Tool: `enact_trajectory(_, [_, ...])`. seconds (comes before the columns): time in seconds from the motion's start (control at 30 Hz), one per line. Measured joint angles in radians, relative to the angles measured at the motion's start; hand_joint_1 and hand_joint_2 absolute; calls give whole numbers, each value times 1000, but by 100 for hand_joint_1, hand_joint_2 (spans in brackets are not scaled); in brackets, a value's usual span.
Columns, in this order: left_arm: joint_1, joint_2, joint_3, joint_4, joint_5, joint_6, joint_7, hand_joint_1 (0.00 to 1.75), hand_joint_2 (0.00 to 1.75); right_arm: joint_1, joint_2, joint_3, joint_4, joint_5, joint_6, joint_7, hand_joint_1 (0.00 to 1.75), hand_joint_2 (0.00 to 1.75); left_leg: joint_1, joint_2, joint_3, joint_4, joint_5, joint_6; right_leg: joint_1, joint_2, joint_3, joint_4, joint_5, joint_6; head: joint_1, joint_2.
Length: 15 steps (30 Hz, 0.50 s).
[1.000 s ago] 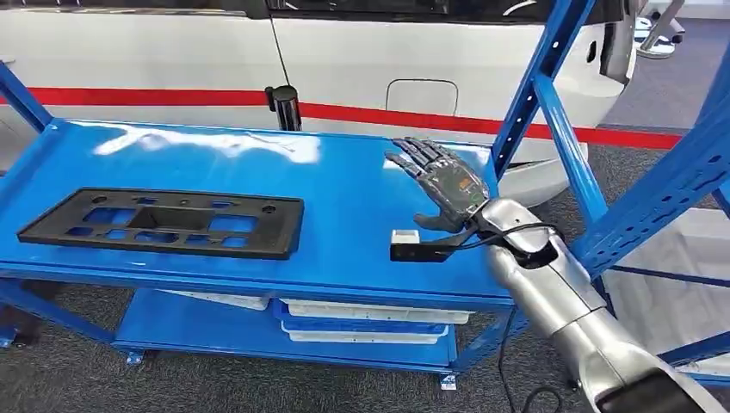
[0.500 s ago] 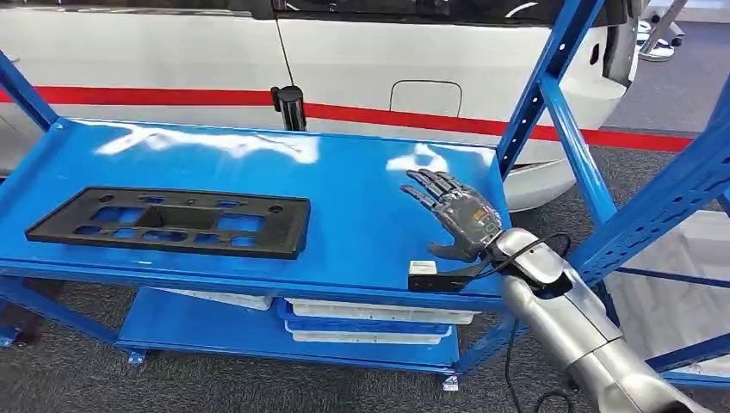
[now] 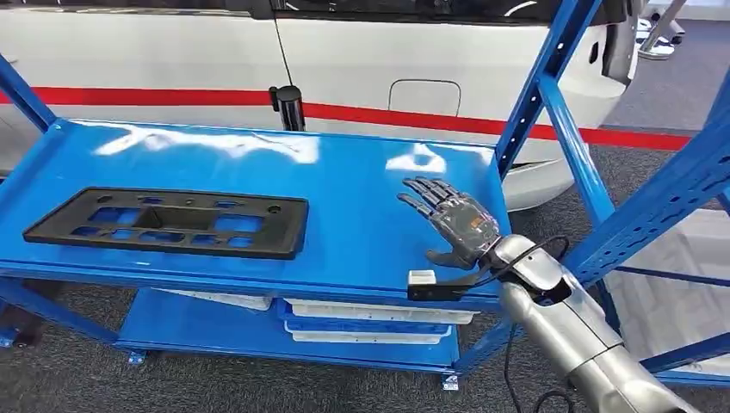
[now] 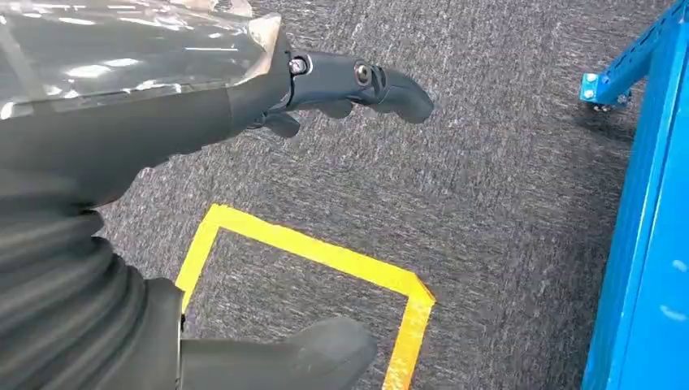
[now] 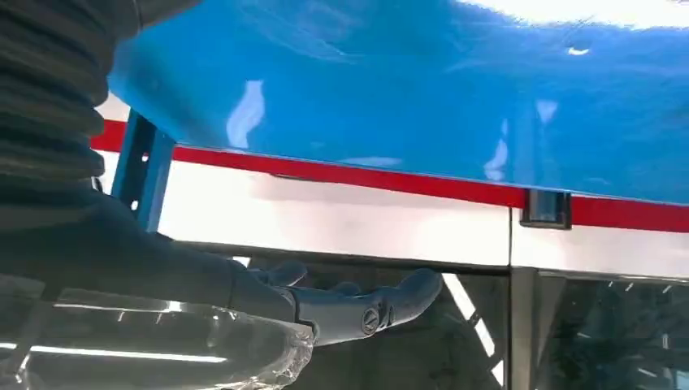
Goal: Take the parts from the cabinet and place them on the table.
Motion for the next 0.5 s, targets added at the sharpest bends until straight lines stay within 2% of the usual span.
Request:
enact_trajectory(0.13, [0, 0, 0, 0, 0, 0, 0, 0, 175, 22, 0, 11, -42, -18, -8, -37, 0, 175, 0, 1, 0, 0, 0, 0, 0, 1, -1, 0, 1, 1, 0, 0])
enact_trajectory(0.3, [-3, 0, -1, 0, -3, 0, 3, 0, 175, 70, -1, 28, -159, -82, -12, -128, 0, 175, 2, 2, 0, 0, -2, -3, 0, 1, -1, 0, -1, 4, 0, 0])
enact_trajectory(0.5, [-10, 0, -3, 0, -5, 0, 4, 0, 175, 103, -6, 53, -238, -96, -2, -148, 0, 175, 5, 3, 0, 0, -4, -5, 2, 2, -1, 0, -2, 4, 0, 0])
